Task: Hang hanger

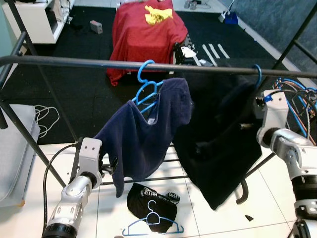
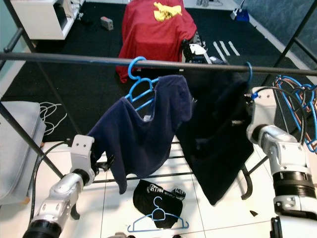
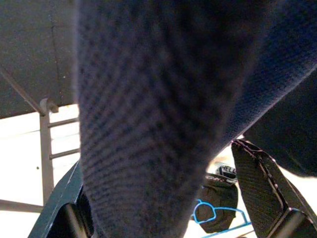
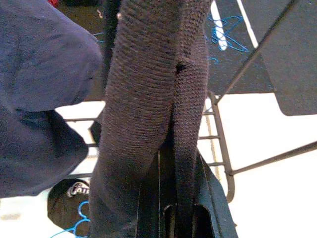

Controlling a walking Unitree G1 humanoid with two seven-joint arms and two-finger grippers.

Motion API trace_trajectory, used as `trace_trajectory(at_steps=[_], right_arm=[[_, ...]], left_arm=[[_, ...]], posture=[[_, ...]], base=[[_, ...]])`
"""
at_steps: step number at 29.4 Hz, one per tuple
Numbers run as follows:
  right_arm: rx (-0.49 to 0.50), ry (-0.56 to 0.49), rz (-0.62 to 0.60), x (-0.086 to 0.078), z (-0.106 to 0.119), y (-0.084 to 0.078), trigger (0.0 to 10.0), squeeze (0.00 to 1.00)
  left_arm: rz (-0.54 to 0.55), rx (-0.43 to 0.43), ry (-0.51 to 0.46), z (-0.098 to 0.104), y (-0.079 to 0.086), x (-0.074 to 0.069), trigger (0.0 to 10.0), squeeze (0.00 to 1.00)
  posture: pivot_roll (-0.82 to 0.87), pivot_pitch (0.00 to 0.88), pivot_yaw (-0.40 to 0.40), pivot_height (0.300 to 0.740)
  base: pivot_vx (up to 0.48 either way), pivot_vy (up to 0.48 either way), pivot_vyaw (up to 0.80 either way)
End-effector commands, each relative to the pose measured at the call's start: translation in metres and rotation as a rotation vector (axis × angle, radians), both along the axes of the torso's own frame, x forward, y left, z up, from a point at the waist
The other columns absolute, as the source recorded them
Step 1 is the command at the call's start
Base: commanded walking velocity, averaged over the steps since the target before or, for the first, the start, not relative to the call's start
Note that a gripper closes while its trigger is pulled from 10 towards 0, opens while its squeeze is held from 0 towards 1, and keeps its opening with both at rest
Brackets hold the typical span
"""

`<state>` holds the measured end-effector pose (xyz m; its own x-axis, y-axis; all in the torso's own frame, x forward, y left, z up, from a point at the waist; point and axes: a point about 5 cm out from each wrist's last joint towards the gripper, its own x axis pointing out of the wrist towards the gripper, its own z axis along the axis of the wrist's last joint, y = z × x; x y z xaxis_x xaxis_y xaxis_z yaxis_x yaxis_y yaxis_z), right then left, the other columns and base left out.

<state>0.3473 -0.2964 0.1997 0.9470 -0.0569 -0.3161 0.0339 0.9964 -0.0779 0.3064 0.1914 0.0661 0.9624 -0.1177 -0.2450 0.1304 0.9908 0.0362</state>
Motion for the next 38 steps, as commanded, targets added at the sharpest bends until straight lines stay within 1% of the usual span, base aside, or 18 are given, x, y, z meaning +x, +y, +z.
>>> trace_trajectory(at_steps=[1,8,9,10,11,15,21,23,24,25,26,28,29,31,33,35,37,38], right_arm=[[-0.015,-0.003,-0.041,-0.002,0.003,-0.012,10.0,0.0],[-0.007,0.03,-0.011,-0.001,-0.009,-0.015,10.0,0.0],[0.004,0.043,0.018,0.0,-0.014,-0.011,10.0,0.48],[0.004,0.043,0.018,0.0,-0.014,-0.011,10.0,0.48],[0.013,0.05,0.038,0.0,-0.017,-0.008,10.0,1.0],[0.06,-0.008,0.063,-0.005,-0.025,-0.002,10.0,1.0],[0.085,-0.055,0.041,-0.014,-0.034,-0.001,10.0,1.0],[0.131,-0.114,0.017,-0.026,-0.041,0.001,10.0,1.0],[0.131,-0.114,0.017,-0.026,-0.041,0.001,10.0,1.0],[0.133,-0.12,0.013,-0.035,-0.05,0.002,10.0,1.0],[0.133,-0.12,0.013,-0.035,-0.05,0.002,10.0,1.0],[0.142,-0.096,0.014,-0.05,-0.069,0.004,10.0,1.0],[0.142,-0.096,0.014,-0.05,-0.069,0.004,10.0,1.0],[0.15,-0.076,0.021,-0.058,-0.082,0.007,10.0,1.0],[0.151,-0.063,0.03,-0.062,-0.088,0.011,10.0,1.0],[0.151,-0.063,0.03,-0.062,-0.088,0.011,10.0,1.0],[0.158,-0.04,0.04,-0.066,-0.098,0.017,10.0,1.0],[0.158,-0.04,0.04,-0.066,-0.098,0.017,10.0,1.0]], left_arm=[[0.002,0.016,0.028,-0.006,0.003,-0.005,10.0,0.0],[0.004,0.019,0.022,-0.004,0.003,-0.003,10.0,0.0],[0.005,0.018,0.017,-0.002,0.004,-0.002,10.0,0.0],[0.005,0.018,0.017,-0.002,0.004,-0.002,10.0,0.0],[0.006,0.018,0.014,-0.001,0.004,-0.002,10.0,0.0],[0.017,-0.013,-0.037,0.011,0.01,0.002,10.0,0.0],[-0.061,-0.044,-0.057,0.019,0.016,0.001,10.0,0.0],[-0.179,-0.071,-0.084,0.03,0.025,-0.004,10.0,0.0],[-0.179,-0.071,-0.084,0.03,0.025,-0.004,10.0,0.0],[-0.273,-0.092,-0.115,0.043,0.031,-0.009,10.0,0.0],[-0.273,-0.092,-0.115,0.043,0.031,-0.009,10.0,0.0],[-0.525,-0.12,-0.146,0.072,0.038,-0.029,10.0,0.0],[-0.525,-0.12,-0.146,0.072,0.038,-0.029,10.0,0.0],[-0.703,-0.127,-0.138,0.092,0.04,-0.046,10.0,0.0],[-0.777,-0.125,-0.14,0.105,0.043,-0.054,10.0,0.0],[-0.777,-0.125,-0.14,0.105,0.043,-0.054,10.0,0.0],[-0.862,-0.119,-0.168,0.128,0.046,-0.061,10.0,0.0],[-0.862,-0.119,-0.168,0.128,0.046,-0.061,10.0,0.0]], posture=[[0.07,0.17,-0.073,0.74],[0.07,0.171,-0.068,0.74],[0.07,0.17,-0.069,0.74],[0.07,0.17,-0.069,0.74],[0.07,0.17,-0.069,0.74],[0.07,0.172,-0.071,0.74],[0.05,0.174,-0.069,0.74],[0.04,0.177,-0.072,0.74],[0.04,0.177,-0.072,0.74],[0.04,0.18,-0.072,0.74],[0.04,0.18,-0.072,0.74],[0.05,0.183,-0.077,0.74],[0.05,0.183,-0.077,0.74],[0.05,0.184,-0.079,0.74],[0.05,0.184,-0.082,0.74],[0.05,0.184,-0.082,0.74],[0.05,0.184,-0.083,0.74],[0.05,0.184,-0.083,0.74]], base=[[0.0,0.0,0.0],[0.0,0.0,0.0],[0.0,0.0,0.0],[0.0,0.0,0.0],[0.0,0.0,0.0],[0.0,0.0,0.0],[0.0,0.0,0.0],[0.0,0.0,0.0],[0.0,0.0,0.0],[0.0,0.0,0.0],[0.0,0.0,0.0],[0.0,0.0,0.0],[0.0,0.0,0.0],[0.0,0.0,0.0],[0.0,0.0,0.0],[0.0,0.0,0.0],[0.0,0.0,0.0],[0.0,0.0,0.0]])
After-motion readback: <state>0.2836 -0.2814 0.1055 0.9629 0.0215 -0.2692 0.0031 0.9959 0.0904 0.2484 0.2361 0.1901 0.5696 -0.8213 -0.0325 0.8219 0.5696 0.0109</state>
